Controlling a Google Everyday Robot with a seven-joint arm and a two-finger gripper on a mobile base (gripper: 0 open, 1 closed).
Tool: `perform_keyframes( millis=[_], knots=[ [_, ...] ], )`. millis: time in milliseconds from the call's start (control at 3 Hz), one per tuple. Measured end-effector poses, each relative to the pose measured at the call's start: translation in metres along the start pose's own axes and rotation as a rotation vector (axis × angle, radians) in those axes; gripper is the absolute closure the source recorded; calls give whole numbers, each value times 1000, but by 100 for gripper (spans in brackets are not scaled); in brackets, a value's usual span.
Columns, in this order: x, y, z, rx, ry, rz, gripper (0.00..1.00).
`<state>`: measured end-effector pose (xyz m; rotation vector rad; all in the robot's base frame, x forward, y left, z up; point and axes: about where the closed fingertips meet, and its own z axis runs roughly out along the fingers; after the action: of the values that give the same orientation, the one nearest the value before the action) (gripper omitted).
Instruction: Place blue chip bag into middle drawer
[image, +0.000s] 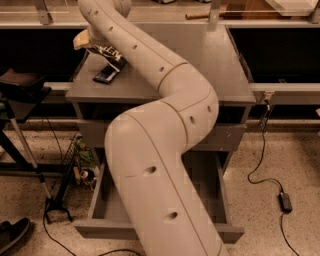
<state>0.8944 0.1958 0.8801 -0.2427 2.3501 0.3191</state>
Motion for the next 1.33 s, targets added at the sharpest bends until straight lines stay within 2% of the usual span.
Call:
perform_keyframes(
  millis=[333, 667, 1000, 1333],
  knots=[
    [8, 14, 14, -7, 53, -33, 0],
    [20, 17, 23, 7, 104, -65, 18],
    [28, 8, 25, 35, 138, -77, 42],
    [25, -9, 19, 63, 136, -68, 65]
  ],
)
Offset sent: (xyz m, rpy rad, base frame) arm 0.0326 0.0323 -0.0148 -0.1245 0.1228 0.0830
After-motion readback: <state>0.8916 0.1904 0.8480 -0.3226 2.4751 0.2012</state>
